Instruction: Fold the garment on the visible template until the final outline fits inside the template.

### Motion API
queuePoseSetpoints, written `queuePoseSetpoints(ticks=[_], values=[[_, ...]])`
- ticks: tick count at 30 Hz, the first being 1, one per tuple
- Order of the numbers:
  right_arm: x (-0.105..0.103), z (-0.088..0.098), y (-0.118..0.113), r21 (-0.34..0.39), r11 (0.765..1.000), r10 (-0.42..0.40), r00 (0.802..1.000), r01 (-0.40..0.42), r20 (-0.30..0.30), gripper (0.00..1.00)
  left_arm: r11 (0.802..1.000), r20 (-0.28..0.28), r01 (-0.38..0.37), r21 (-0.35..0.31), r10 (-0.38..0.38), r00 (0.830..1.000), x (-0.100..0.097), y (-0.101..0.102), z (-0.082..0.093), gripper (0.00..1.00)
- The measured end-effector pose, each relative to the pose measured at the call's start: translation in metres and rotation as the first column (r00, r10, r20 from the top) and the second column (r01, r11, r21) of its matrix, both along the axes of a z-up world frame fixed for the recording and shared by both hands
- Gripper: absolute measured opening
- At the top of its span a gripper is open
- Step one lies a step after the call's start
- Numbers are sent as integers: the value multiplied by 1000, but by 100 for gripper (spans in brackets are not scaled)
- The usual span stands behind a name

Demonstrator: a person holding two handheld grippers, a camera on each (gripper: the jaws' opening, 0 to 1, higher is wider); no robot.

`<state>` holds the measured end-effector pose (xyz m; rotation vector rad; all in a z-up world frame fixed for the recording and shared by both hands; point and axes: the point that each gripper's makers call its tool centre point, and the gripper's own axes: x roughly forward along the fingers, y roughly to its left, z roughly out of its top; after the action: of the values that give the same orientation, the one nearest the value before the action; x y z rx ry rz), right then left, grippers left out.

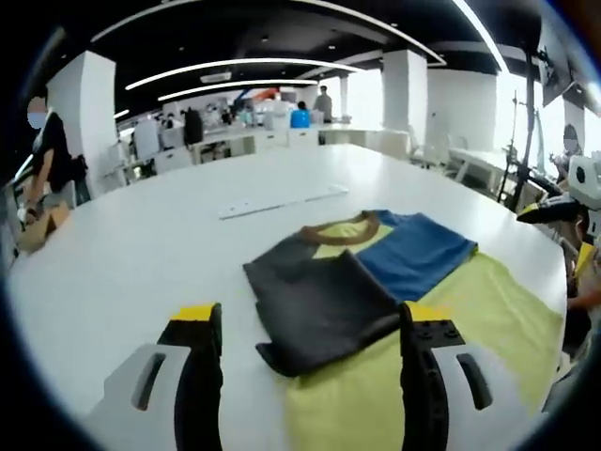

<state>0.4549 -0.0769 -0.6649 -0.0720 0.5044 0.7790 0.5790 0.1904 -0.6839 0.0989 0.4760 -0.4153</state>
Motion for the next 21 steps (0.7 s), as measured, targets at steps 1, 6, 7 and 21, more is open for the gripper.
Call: queuePoseSetpoints(ticks=[1, 6, 7, 21], values=[[0, 0, 0, 0, 1000, -1, 1000, 1, -2, 99, 1000, 3, -12, -12, 12, 1000, 1, 3, 1, 70], [-1, -2, 1, -2, 1000, -3, 1000, 3, -7, 99, 998, 3, -56, -17, 56, 998, 4, 24, 2, 64], [-1, -1, 1, -2, 1000, -3, 1000, 3, -6, 99, 998, -1, -62, -21, 62, 998, 5, 28, 1, 63], [-1, -6, -2, -18, 1000, -11, 1000, 10, -16, 99, 995, -70, -98, -30, 95, 993, 6, 45, -22, 41]])
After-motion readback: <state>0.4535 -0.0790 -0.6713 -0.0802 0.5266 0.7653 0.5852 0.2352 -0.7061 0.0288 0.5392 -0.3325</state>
